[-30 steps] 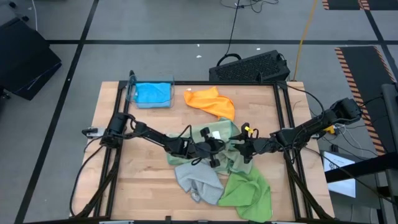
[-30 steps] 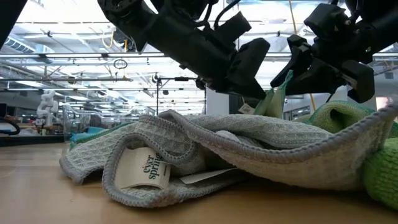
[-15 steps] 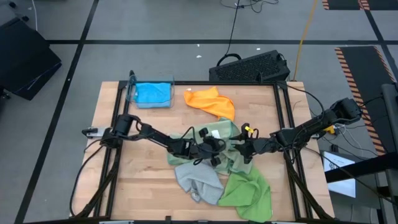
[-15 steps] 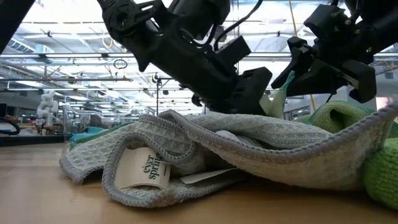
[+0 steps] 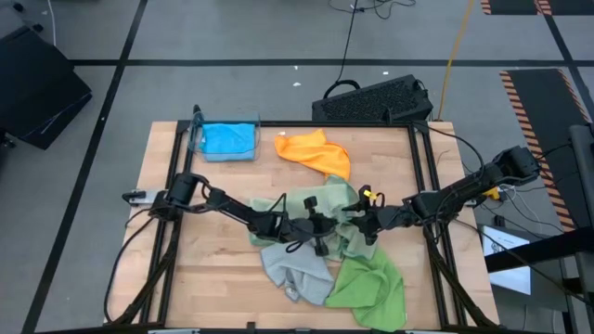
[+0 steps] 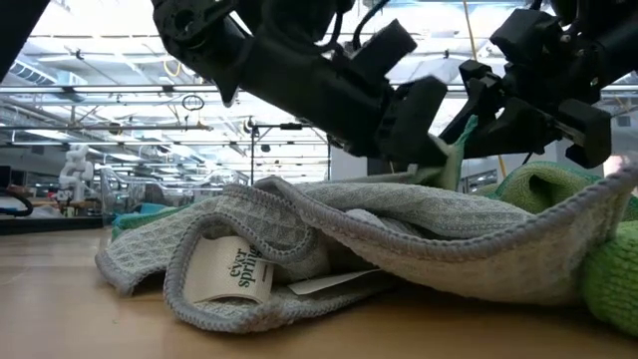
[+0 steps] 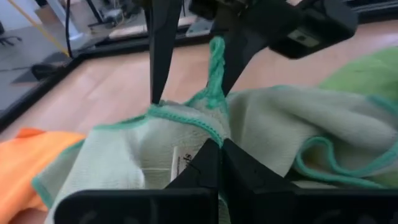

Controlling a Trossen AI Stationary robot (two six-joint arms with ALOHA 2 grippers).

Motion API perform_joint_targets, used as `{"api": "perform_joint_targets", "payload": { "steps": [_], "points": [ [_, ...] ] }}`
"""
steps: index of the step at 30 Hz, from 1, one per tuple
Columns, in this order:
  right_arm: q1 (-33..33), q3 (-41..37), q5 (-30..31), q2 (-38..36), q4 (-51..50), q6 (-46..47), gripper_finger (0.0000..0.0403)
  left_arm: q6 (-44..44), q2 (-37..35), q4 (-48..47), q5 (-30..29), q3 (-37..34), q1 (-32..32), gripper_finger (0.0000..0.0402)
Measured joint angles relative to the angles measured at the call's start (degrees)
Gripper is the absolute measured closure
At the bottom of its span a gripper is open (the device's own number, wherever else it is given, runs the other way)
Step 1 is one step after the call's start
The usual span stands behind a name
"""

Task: Fold microfiber towels
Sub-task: Fold the left light green microfiber cloth

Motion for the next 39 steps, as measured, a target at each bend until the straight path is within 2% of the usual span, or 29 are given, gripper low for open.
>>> {"api": "perform_joint_targets", "payload": {
  "steps": [7, 11, 16, 19, 23, 28, 32, 39],
  "points": [
    [0.0, 0.0, -0.28, -0.02, 1.61, -0.19, 0.0265, 1.97, 0.0, -0.83, 1.89, 0.0, 0.0, 0.0394],
    [-0.59, 0.0, -3.24, 0.01, 1.66, -0.91, 0.0249, 2.17, 0.0, -1.04, 2.67, 0.0, 0.27, 0.0395],
    [-2.3, 0.0, -6.55, 0.02, 1.53, -0.94, 0.0249, 2.23, 0.0, -1.87, 2.67, 0.0, 0.56, 0.0368],
    [-3.03, 0.0, -8.36, 0.03, 1.53, -1.75, 0.0257, 2.29, 0.0, -3.92, 2.69, 0.0, 0.63, 0.0366],
    [-4.4, 0.0, -13.64, 0.31, 1.58, -2.17, 0.0278, 3.47, -0.01, -4.15, 2.69, 0.0, 0.63, 0.0378],
    [-5.2, 0.0, -15.09, 2.17, 1.81, -1.51, 0.0336, 3.6, -0.02, -4.09, 2.73, 0.0, 0.63, 0.0384],
    [-5.2, 0.0, -16.64, 3.92, 2.53, -1.47, 0.0392, -0.12, -0.02, -4.46, 1.27, 0.0, 0.65, 0.0356],
    [-5.22, 0.0, -16.52, 3.27, 2.51, -0.06, 0.0398, -1.89, -4.24, -7.23, 0.42, 0.02, -0.53, 0.0271]
  ]
}}
